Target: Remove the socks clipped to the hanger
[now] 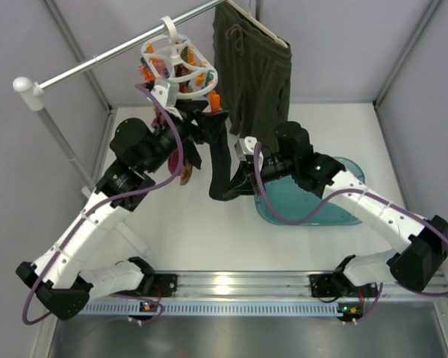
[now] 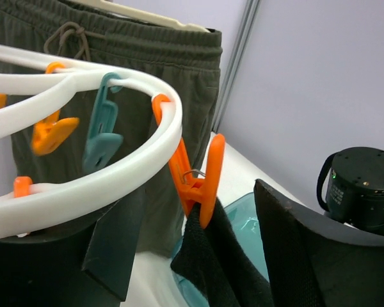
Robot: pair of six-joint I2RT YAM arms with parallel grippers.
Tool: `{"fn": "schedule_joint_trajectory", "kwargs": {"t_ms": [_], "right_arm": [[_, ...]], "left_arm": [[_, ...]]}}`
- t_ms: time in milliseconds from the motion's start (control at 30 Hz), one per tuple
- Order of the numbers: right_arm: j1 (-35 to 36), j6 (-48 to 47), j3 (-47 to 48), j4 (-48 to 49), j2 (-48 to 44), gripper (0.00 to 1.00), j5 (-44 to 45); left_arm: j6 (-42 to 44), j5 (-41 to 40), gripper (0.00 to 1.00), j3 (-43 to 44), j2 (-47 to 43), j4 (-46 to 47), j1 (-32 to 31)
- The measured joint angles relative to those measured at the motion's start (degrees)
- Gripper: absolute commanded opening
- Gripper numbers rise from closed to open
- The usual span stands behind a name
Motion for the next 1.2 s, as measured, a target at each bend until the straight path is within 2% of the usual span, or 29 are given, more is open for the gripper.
{"fn": "schedule_joint_trajectory", "kwargs": {"t_ms": [33,133,533,667,833,933,967,1000,1033,1100,1200], "right_arm": [[0.0,-0.5,0.4,-0.5,0.2,0.00,-0.1],[0.0,-2.0,1.4,-2.3,1.0,0.00,-0.2],[0.7,-4.5,2.2,-5.3,4.0,0.00,-0.2],[1.5,-4.7,2.3,-5.5,4.0,0.00,-0.3],[2.9,-4.7,3.1,-5.8,4.2,0.00,-0.3],[3.4,-4.7,3.2,-5.8,4.2,0.00,-0.3],[3.6,-4.7,3.2,-6.1,4.2,0.00,-0.4],[3.8,-4.7,3.2,-6.7,4.2,0.00,-0.4],[4.0,-4.7,3.2,-7.0,4.3,0.00,-0.5],[4.3,-4.6,3.2,-7.3,4.3,0.00,-0.4],[4.4,-4.4,1.9,-7.1,4.0,0.00,0.5]], "left_arm": [[0.0,0.1,0.68,0.0,0.3,0.7,0.0],[-0.2,0.3,0.63,0.0,1.4,2.7,0.0],[-3.1,-1.2,0.62,-3.6,2.5,9.1,0.0],[-4.0,-1.6,0.47,-4.3,2.8,11.7,0.0],[-5.0,-2.2,0.43,-5.2,3.5,14.3,0.0],[-5.9,-2.3,0.24,-5.6,4.0,15.3,0.0],[-6.2,-2.4,0.22,-5.6,4.1,15.8,0.0],[-6.2,-2.4,0.15,-5.6,4.2,16.5,0.0],[-6.3,-2.5,0.05,-5.6,4.3,16.9,0.1],[-6.5,-3.0,0.00,-5.6,4.3,17.7,0.1],[-6.5,-3.7,0.01,-5.7,4.3,18.4,0.0]]}}
